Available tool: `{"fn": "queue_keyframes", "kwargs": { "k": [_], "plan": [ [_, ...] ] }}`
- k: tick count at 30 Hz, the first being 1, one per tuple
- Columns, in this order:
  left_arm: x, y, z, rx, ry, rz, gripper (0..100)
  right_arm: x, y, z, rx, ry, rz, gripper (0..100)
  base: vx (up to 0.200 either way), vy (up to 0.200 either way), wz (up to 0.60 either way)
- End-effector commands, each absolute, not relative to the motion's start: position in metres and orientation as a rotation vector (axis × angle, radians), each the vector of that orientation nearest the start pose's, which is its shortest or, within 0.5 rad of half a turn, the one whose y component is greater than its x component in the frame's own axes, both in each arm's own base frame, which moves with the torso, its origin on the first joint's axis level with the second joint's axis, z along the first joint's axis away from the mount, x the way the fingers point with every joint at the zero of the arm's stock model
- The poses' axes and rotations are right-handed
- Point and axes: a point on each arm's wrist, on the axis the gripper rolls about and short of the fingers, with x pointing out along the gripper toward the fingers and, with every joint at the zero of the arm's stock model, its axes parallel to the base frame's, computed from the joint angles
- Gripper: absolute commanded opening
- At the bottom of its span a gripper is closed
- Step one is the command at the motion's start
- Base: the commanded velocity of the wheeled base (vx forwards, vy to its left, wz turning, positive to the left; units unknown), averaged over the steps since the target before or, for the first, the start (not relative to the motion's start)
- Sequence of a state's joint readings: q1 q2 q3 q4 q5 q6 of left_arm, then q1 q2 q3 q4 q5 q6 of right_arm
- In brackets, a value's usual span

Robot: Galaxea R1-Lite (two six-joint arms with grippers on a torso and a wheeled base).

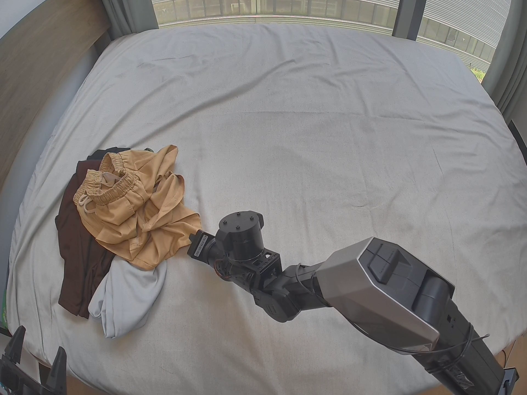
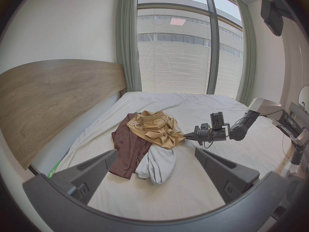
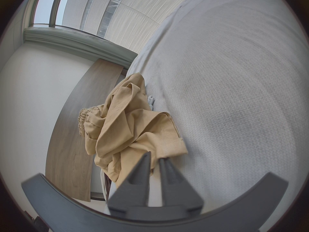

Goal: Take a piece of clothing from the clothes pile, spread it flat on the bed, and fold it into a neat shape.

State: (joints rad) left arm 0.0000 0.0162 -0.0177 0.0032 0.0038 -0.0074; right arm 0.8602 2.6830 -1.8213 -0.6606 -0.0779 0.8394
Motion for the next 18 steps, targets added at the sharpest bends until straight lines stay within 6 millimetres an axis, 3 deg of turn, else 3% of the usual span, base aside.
{"fn": "queue_keyframes", "kwargs": {
  "k": [1, 8, 18],
  "plan": [
    [-0.023, 0.0, 0.075, -0.008, 0.003, 0.005, 100, 0.357, 0.407, 0.025, 0.699, 0.497, 0.642, 0, 0.0, 0.0, 0.0],
    [-0.023, 0.0, 0.075, -0.008, 0.003, 0.005, 100, 0.359, 0.404, 0.028, 0.699, 0.484, 0.614, 0, 0.0, 0.0, 0.0],
    [-0.023, 0.0, 0.075, -0.006, 0.003, 0.005, 100, 0.346, 0.393, 0.034, 0.639, 0.509, 0.593, 0, 0.0, 0.0, 0.0]
  ]
}}
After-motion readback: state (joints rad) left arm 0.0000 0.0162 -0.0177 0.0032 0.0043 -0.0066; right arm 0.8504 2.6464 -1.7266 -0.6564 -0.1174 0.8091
